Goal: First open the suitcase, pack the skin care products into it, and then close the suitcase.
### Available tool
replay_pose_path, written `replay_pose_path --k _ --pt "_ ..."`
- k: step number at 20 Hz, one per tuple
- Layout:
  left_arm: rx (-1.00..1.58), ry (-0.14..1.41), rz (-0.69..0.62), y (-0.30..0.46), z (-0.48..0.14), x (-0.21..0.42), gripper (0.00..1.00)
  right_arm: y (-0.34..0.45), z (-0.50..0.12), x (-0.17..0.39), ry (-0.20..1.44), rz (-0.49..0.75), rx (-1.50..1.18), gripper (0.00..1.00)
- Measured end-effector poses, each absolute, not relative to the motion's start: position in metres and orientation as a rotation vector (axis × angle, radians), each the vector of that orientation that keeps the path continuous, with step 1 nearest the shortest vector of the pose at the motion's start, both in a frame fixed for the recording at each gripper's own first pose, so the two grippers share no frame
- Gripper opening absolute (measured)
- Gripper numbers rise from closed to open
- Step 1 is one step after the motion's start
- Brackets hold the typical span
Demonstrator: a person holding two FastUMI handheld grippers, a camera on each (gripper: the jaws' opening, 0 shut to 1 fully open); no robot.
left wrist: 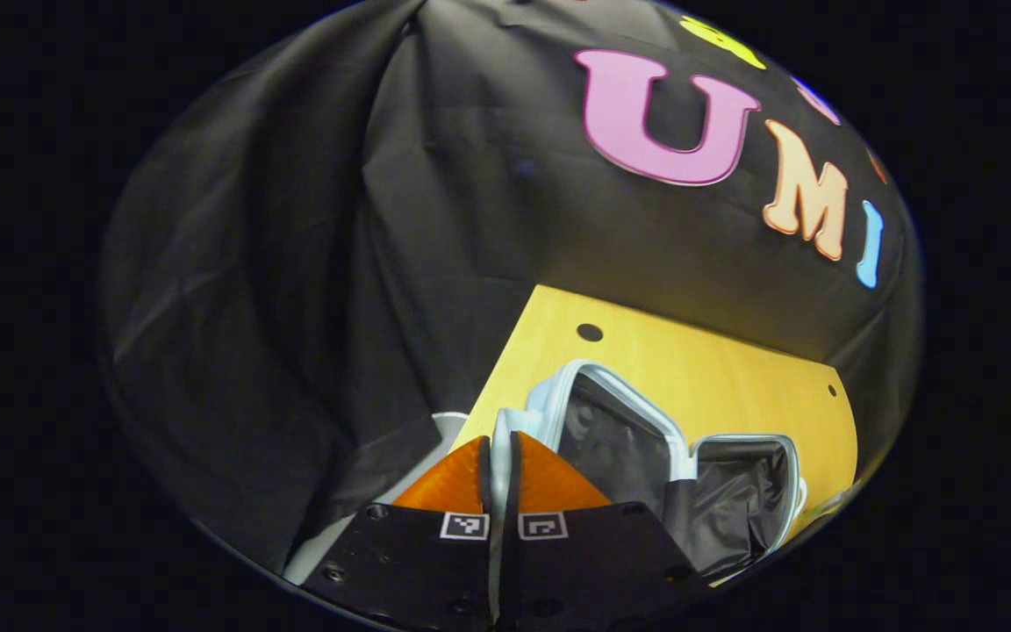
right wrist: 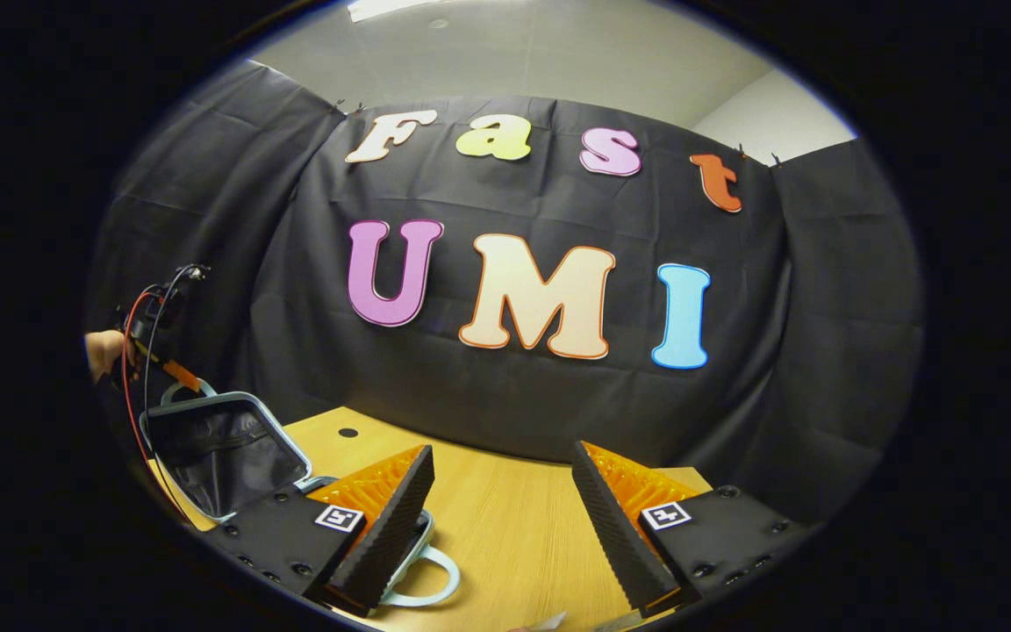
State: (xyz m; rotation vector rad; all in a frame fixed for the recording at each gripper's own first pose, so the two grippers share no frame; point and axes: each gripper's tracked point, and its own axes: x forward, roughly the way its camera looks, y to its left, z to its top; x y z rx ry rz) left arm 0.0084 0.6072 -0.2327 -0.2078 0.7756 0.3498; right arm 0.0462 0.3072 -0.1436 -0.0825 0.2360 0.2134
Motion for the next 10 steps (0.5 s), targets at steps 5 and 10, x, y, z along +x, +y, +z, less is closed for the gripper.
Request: replay_pose_path --k 5,10 --pt "-0.249 0.869 0.402 0.627 -0.3 -0.011 0.0 0.316 -0.156 0.043 0.268 0.225 -0.102 1.0" --pt "-0.277 0.897 0.445 0.632 -0.338 -0.017 0.0 0.31 -0.164 0.039 0.293 0.216 -0.11 0.99"
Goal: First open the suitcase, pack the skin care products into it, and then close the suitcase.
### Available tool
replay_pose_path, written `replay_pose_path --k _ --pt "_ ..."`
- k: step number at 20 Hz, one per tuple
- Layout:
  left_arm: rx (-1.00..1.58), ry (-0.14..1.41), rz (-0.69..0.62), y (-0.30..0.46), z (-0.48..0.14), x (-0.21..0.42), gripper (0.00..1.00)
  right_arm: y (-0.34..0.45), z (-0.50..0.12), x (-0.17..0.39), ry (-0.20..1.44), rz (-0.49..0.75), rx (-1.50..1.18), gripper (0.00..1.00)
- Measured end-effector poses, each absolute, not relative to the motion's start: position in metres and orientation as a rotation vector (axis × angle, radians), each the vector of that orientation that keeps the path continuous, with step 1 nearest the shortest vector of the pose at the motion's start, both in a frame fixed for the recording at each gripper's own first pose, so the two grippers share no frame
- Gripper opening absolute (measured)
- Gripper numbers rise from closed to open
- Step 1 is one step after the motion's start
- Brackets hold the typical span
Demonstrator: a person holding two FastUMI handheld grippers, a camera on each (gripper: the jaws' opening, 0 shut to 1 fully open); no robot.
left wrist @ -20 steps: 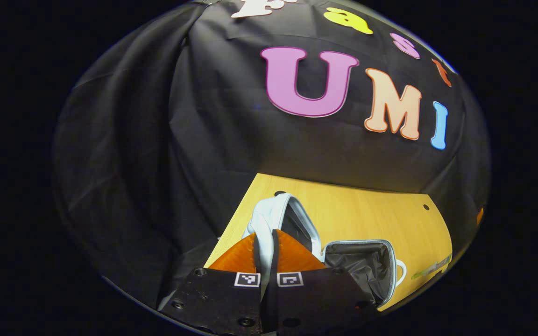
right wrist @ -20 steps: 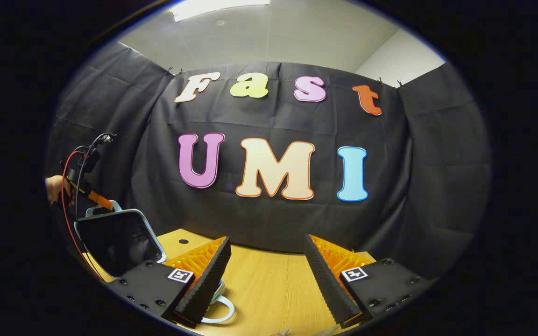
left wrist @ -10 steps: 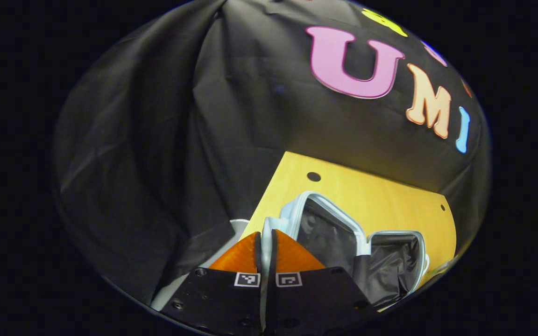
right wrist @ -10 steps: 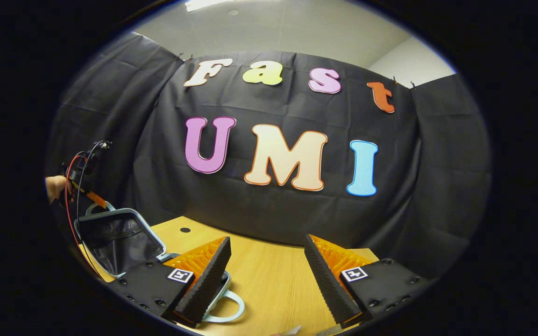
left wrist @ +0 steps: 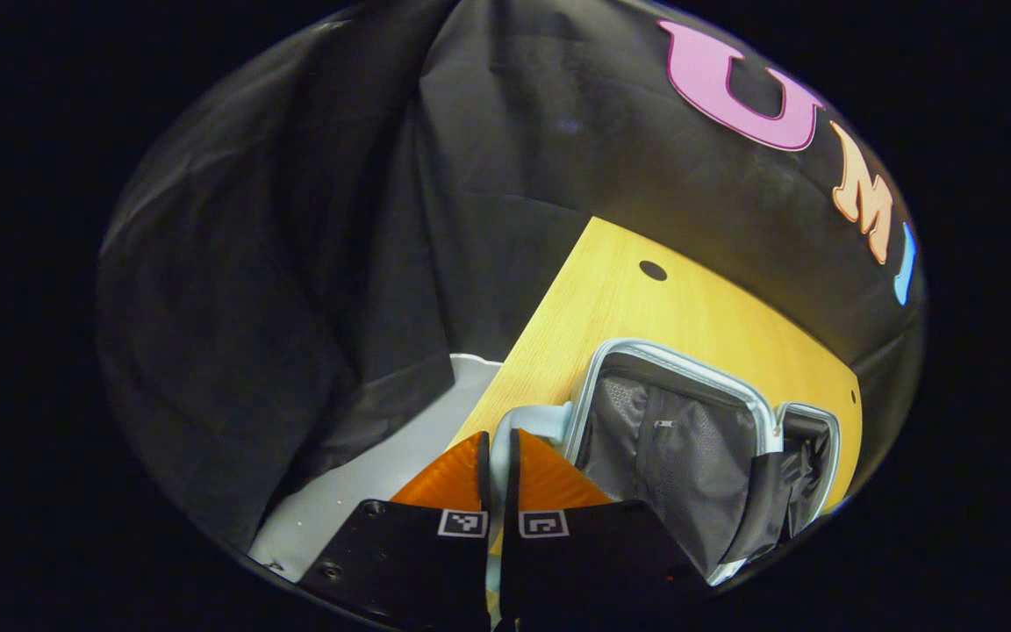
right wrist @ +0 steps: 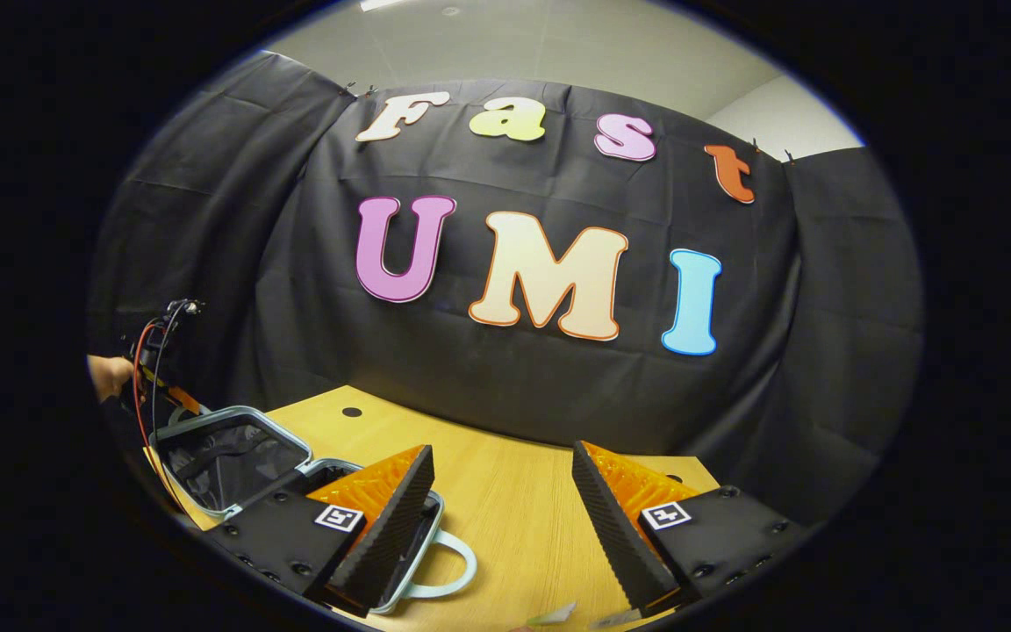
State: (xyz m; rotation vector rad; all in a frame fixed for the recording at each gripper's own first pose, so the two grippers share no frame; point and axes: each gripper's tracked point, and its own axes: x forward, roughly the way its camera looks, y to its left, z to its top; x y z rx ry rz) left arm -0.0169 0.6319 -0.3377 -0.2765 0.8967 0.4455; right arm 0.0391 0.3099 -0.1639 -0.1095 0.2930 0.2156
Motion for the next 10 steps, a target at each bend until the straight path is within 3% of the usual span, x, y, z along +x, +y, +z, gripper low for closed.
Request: replay_pose_path --k 2,3,4,5,9,10 --pt "-0.23 0.899 0.5 0.64 -0.348 -0.023 0.03 0.304 -0.166 0.038 0.3 0.205 -0.108 0.99" --pt "-0.213 0.889 0.515 0.644 -0.349 -0.025 0.1 0.299 -0.166 0.038 0.301 0.2 -0.103 0.99" --pt "-0.201 0.855 0.533 0.645 -0.342 -0.024 0.25 0.295 -0.165 0.038 0.297 0.196 -0.097 0.99" --pt "-0.185 0.797 0.551 0.642 -0.332 -0.021 0.27 0.29 -0.164 0.039 0.293 0.19 -0.09 0.99" --pt "-0.069 0.572 0.593 0.625 -0.272 -0.009 0.99 0.27 -0.153 0.041 0.254 0.176 -0.04 0.99" --pt "-0.04 0.534 0.6 0.616 -0.254 -0.008 0.93 0.264 -0.149 0.042 0.24 0.177 -0.028 0.99"
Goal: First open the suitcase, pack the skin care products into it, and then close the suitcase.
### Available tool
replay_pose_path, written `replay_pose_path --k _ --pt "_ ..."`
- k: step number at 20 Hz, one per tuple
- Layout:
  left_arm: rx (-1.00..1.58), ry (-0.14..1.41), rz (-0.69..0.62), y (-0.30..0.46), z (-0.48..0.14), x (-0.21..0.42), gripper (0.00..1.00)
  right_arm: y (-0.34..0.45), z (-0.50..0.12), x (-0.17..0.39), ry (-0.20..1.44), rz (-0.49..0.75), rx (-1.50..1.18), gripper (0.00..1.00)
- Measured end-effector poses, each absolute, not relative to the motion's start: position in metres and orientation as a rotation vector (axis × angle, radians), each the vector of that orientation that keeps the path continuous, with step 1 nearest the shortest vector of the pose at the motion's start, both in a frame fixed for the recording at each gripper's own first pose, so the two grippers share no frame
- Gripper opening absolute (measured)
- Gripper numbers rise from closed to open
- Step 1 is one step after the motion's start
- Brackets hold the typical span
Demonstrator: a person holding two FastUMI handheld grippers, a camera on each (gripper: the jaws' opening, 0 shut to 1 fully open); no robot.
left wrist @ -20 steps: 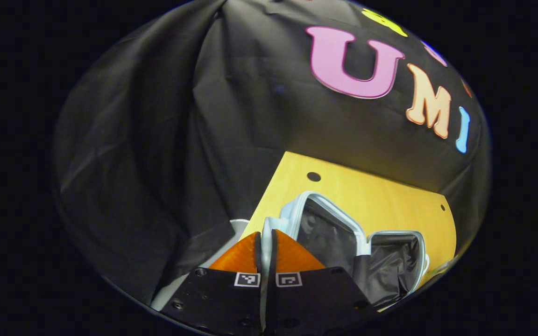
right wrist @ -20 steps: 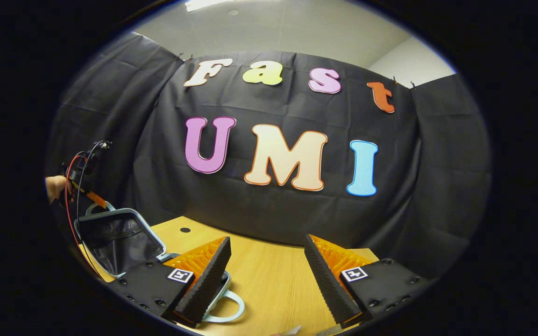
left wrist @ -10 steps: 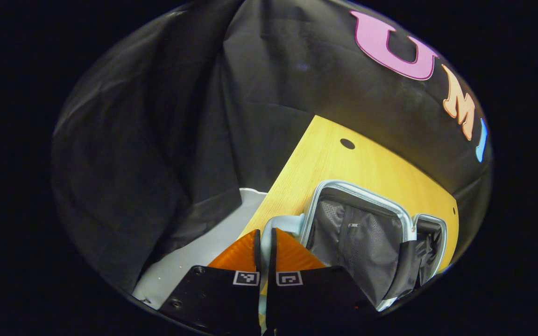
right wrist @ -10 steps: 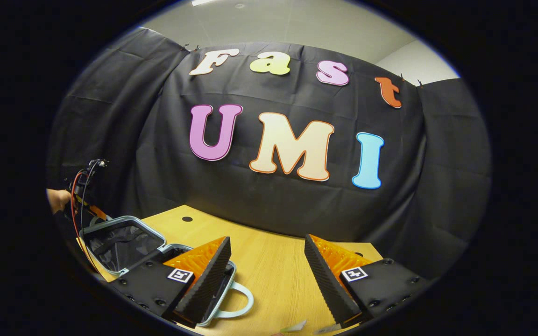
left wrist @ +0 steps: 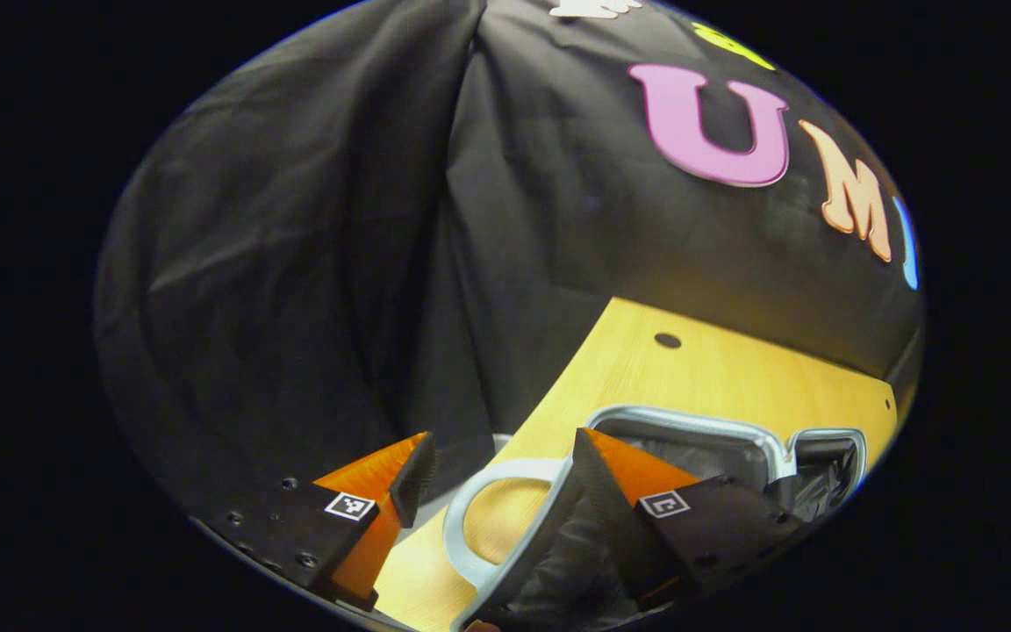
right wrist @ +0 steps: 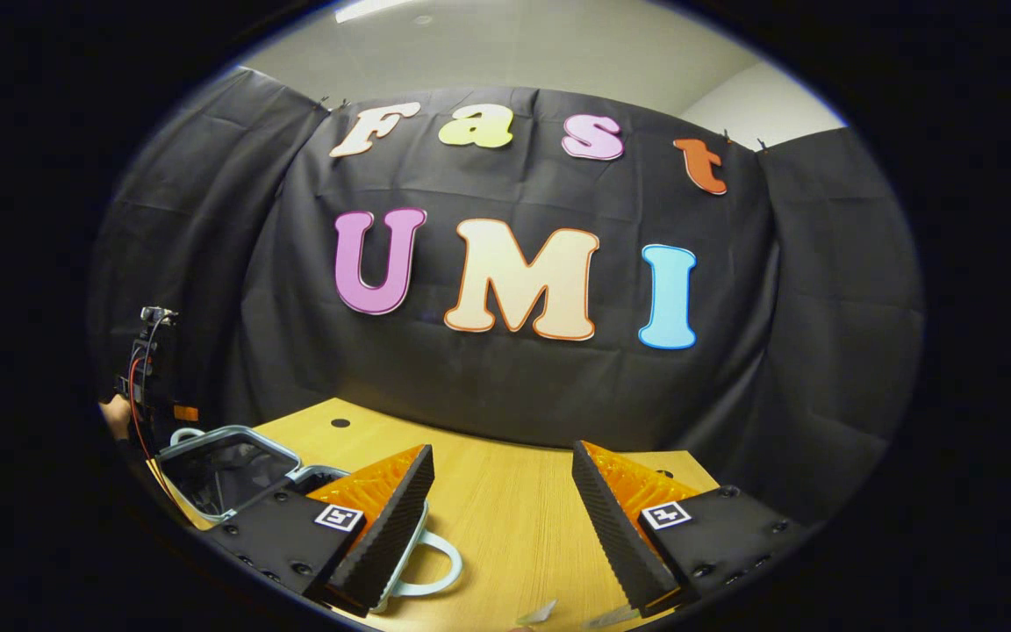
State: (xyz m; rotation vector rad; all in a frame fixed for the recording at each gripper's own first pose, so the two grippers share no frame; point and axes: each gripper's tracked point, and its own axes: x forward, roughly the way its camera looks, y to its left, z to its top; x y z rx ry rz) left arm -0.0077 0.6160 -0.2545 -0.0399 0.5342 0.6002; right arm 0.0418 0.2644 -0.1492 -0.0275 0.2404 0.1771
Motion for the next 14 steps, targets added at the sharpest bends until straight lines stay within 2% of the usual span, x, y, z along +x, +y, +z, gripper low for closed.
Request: replay_pose_path --k 4,6,7,14 --pt "0.025 0.389 0.588 0.561 -0.188 -0.005 0.95 0.235 -0.136 0.047 0.195 0.18 0.001 0.96" --pt "0.032 0.33 0.573 0.529 -0.151 -0.007 0.95 0.22 -0.131 0.048 0.175 0.18 0.02 1.0" --pt "0.039 0.301 0.56 0.511 -0.138 -0.009 0.94 0.21 -0.128 0.05 0.167 0.176 0.026 0.98" --pt "0.051 0.187 0.412 0.376 -0.085 0.017 0.94 0.155 -0.108 0.057 0.095 0.156 0.059 0.99"
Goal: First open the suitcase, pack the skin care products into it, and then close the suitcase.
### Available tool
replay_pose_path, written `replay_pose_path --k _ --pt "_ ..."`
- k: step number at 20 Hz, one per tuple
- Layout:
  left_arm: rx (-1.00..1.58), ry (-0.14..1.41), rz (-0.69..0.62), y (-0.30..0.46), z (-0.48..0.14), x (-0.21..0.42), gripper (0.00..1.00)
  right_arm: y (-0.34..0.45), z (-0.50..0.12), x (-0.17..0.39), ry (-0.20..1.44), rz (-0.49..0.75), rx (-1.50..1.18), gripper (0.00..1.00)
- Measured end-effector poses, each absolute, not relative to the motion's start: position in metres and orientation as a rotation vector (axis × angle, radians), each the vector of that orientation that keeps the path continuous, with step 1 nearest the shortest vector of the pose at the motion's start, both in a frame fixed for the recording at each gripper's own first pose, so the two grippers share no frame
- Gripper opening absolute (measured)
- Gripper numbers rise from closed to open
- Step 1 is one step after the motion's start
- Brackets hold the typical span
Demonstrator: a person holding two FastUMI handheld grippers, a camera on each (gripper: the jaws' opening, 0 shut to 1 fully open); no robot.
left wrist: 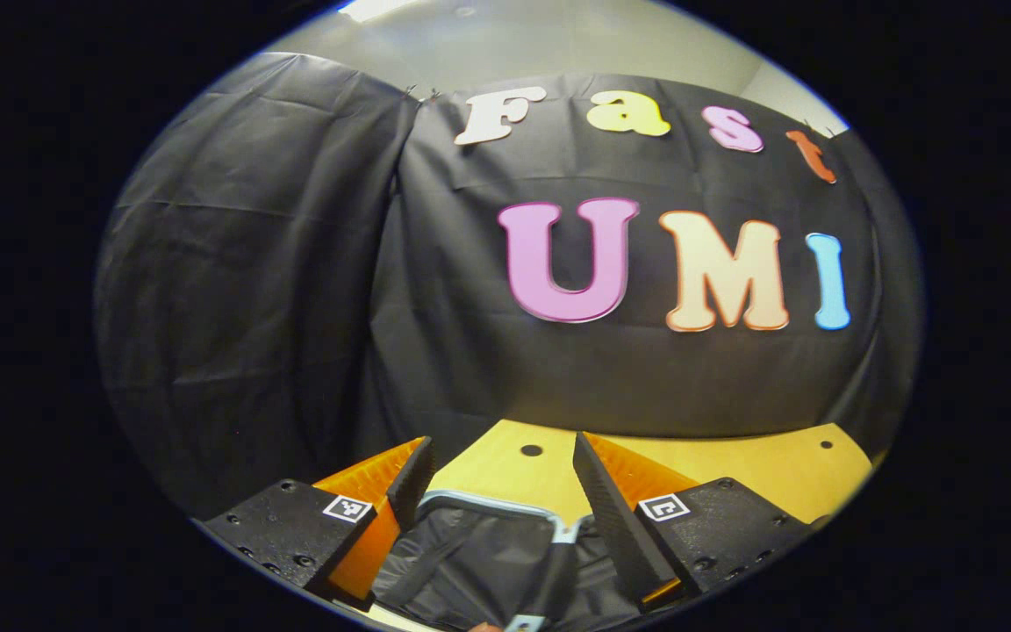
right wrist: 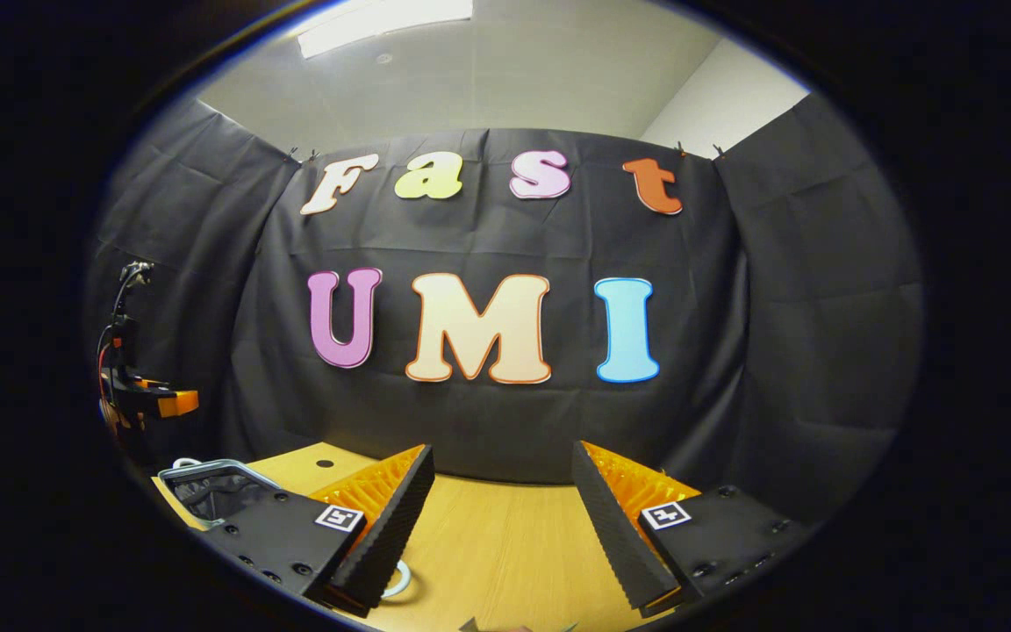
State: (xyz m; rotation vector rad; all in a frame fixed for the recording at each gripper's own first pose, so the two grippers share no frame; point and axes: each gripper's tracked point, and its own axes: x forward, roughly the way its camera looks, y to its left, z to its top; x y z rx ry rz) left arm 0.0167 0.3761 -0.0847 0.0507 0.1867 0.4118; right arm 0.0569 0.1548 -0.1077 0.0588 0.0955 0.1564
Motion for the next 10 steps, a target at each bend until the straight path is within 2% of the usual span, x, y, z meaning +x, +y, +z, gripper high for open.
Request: replay_pose_path --k 10 --pt "0.058 0.184 0.192 0.223 -0.075 0.028 0.94 0.106 -0.106 0.048 0.074 0.154 0.088 0.98"
